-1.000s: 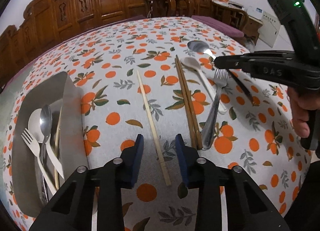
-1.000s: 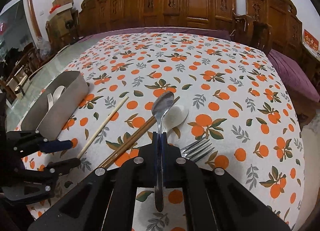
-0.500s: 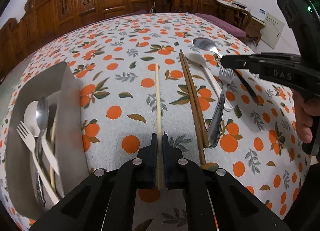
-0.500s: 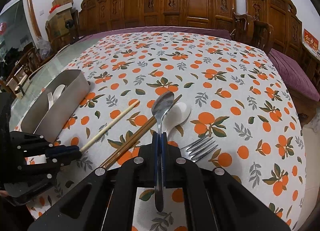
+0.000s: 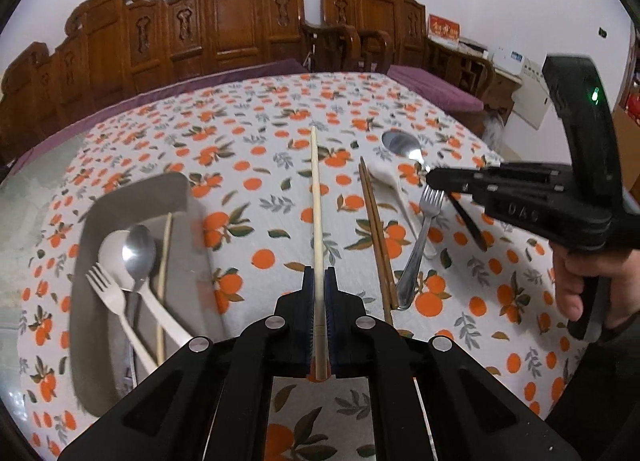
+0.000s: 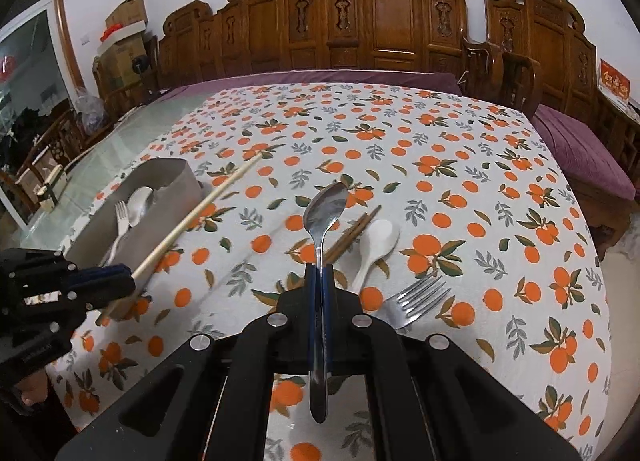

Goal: Organize utensils
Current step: 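Carry the chopstick into the grey tray and open the left tool while the right tool holds the spoon, then lower the silver spoon into the grey tray and open the right tool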

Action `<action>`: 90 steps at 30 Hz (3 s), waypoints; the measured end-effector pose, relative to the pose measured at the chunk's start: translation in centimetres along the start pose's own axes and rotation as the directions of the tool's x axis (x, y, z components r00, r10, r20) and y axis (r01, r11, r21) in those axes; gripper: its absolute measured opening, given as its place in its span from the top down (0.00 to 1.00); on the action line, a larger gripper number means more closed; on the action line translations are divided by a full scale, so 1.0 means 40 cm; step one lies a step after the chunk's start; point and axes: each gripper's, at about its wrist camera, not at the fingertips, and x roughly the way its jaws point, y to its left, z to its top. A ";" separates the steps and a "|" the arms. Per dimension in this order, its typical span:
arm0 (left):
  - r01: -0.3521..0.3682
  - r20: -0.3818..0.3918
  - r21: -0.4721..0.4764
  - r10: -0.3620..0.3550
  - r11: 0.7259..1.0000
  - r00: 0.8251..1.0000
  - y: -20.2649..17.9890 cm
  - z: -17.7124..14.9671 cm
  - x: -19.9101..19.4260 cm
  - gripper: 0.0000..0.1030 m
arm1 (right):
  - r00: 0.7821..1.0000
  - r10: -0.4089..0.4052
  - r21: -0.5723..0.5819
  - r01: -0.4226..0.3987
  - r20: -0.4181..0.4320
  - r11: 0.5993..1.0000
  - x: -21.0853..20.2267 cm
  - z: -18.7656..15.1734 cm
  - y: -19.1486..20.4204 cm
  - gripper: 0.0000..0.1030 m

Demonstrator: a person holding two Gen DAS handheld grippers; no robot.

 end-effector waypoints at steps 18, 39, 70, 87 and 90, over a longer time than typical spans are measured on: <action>-0.027 0.044 -0.067 0.030 0.997 0.999 0.088 -0.012 -0.110 0.96 | 0.997 0.058 -0.055 -0.055 0.043 0.997 -0.049 0.005 0.117 0.96; -0.090 -0.079 -0.173 0.077 0.981 0.994 0.257 -0.067 -0.059 0.96 | 0.996 0.085 -0.125 -0.083 0.009 0.989 -0.028 -0.016 0.215 0.96; -0.172 -0.053 -0.200 0.165 0.965 0.985 0.342 -0.033 -0.094 0.73 | 0.991 0.132 -0.103 -0.130 0.014 0.986 -0.017 0.014 0.300 0.96; -0.211 0.030 -0.243 0.225 0.947 0.974 0.432 -0.017 -0.200 0.67 | 0.976 0.215 -0.071 -0.212 0.037 0.975 0.055 0.132 0.461 0.96; -0.217 0.039 -0.247 0.233 0.944 0.972 0.441 -0.017 -0.210 0.48 | 0.976 0.216 -0.068 -0.214 0.026 0.974 0.084 0.140 0.488 0.96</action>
